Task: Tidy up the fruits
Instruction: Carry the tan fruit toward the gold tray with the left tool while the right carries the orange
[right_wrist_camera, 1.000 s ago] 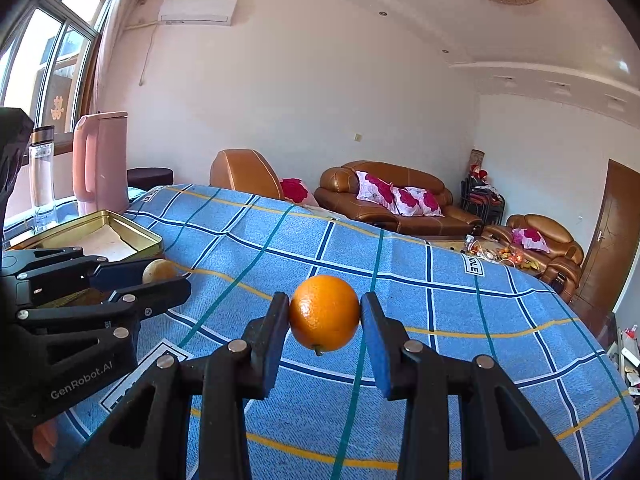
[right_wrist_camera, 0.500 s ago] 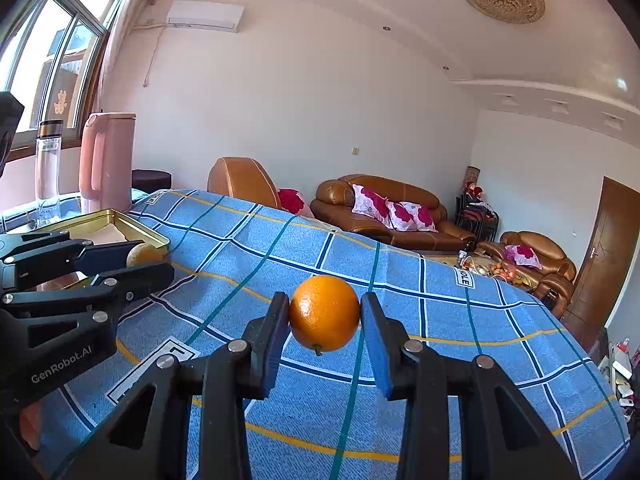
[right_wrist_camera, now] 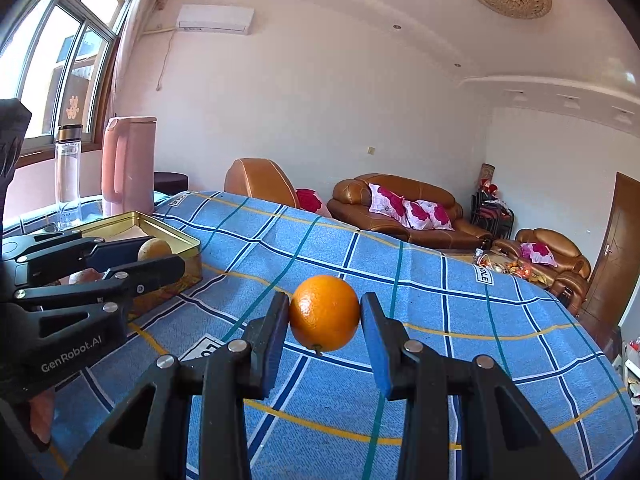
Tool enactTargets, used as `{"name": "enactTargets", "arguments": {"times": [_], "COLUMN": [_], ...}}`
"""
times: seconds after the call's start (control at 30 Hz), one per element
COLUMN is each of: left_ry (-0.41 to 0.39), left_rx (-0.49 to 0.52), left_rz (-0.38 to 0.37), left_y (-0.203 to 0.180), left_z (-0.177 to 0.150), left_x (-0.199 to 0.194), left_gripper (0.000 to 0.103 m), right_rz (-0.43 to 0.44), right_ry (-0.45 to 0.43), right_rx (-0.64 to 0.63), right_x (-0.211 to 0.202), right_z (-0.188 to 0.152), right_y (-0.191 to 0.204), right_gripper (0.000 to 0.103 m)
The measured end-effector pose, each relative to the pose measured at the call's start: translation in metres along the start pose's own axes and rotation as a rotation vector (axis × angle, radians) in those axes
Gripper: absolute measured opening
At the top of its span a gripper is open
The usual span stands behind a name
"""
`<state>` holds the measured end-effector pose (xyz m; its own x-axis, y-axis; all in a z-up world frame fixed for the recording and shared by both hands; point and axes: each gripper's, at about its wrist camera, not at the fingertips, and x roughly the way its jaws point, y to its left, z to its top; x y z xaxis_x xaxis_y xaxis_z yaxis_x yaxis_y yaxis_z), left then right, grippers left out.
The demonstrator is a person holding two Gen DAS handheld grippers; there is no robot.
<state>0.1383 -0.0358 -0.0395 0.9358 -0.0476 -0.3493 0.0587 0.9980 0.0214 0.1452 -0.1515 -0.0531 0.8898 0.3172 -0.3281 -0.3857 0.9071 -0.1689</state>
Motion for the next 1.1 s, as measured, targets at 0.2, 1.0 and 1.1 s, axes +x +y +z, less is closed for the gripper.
{"name": "enactTargets", "arguments": {"times": [0.2,1.0,1.1], "left_ry": [-0.004,-0.025,-0.022], "left_rx": [-0.011,-0.047,-0.058], "left_rz": [0.001,0.033,0.031], "left_y": [0.008,0.036,0.042], "left_z": [-0.001,-0.009,-0.01], "left_x": [-0.005,-0.026,-0.027], "left_gripper": [0.027,0.027,0.027], "right_rz": [0.027,0.086,0.095], "right_ry": [0.005,0.007,0.007], "right_rx": [0.018,0.028,0.025], "right_x": [-0.006,-0.012,-0.012], "right_z": [-0.001,0.003,0.003], "right_y": [0.012,0.046,0.05], "right_gripper": [0.039,0.039,0.039]}}
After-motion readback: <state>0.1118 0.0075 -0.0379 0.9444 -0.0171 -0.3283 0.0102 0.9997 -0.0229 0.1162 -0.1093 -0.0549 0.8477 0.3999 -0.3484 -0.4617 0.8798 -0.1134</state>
